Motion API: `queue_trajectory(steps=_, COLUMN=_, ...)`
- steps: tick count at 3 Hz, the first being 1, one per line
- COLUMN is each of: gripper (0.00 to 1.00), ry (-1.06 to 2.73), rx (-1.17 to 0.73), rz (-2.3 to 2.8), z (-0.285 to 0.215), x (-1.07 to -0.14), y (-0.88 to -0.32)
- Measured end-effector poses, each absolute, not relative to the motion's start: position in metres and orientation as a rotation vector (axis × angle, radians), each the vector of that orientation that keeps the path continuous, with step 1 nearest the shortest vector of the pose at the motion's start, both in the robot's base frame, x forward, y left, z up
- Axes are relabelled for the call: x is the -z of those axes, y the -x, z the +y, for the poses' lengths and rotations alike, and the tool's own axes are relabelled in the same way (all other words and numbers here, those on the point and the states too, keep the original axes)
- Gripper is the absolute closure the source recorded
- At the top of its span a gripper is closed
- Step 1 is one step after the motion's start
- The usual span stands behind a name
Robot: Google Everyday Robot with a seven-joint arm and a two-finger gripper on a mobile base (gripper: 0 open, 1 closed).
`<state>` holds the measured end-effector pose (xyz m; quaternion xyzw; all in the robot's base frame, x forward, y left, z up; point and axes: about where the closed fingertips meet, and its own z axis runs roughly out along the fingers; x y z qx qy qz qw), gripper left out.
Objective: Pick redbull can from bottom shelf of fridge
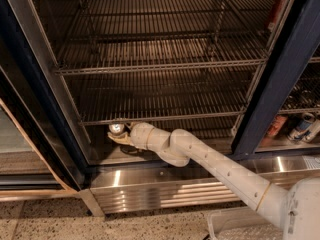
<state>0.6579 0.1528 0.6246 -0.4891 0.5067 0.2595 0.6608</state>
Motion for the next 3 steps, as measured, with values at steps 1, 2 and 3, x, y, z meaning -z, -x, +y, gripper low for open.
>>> queue_trajectory(steps=1, gripper=1.00, ry=1.144, rx=-0.632, rz=1.151, z=0.160, x=-0.622, y=-0.639)
queue_trajectory(steps=2, gripper=1.00, ry=1.145, rx=-0.633, rz=1.152, z=0.160, x=-0.621, y=-0.638)
queue_trajectory(steps=3, gripper=1.00, ry=1.188, rx=-0.722, rz=1.174, z=0.172, x=-0.612, y=-0.607)
